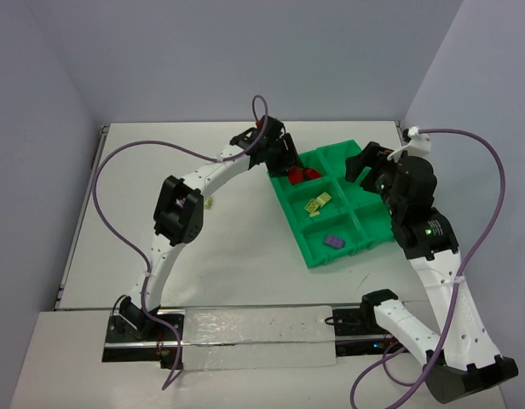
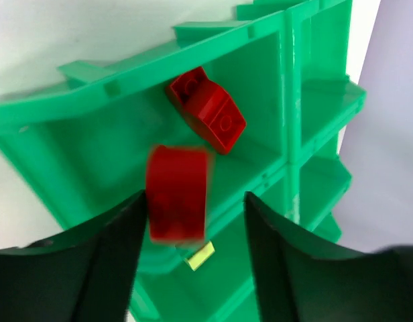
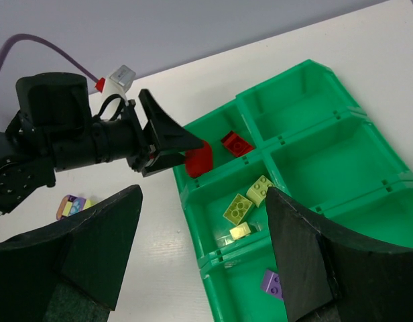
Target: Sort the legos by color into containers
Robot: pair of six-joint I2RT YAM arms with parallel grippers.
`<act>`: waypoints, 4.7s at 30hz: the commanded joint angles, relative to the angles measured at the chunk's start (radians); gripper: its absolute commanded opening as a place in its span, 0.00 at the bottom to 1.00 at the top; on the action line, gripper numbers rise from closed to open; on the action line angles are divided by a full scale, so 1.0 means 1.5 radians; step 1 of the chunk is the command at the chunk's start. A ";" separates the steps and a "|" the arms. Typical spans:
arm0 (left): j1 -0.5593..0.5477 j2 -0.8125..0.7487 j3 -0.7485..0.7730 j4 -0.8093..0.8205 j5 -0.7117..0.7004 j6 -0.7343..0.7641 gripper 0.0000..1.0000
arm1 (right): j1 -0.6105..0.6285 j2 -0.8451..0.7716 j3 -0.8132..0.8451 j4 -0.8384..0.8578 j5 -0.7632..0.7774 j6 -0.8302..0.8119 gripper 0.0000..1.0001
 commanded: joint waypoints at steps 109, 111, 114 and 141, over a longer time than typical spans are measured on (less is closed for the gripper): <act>-0.103 -0.421 -0.617 0.021 -0.253 0.036 0.91 | 0.028 0.015 -0.126 0.005 -0.082 0.062 0.82; -0.092 -0.456 -0.619 -0.009 -0.276 0.041 0.91 | 0.097 0.026 -0.141 0.012 -0.061 0.069 0.82; -0.048 -0.526 -0.641 -0.044 -0.291 0.047 0.91 | 0.195 0.061 -0.152 0.011 0.015 0.078 0.82; 0.265 -0.768 -0.759 -0.121 -0.255 0.066 0.89 | 0.396 0.746 0.211 -0.057 -0.084 -0.299 0.81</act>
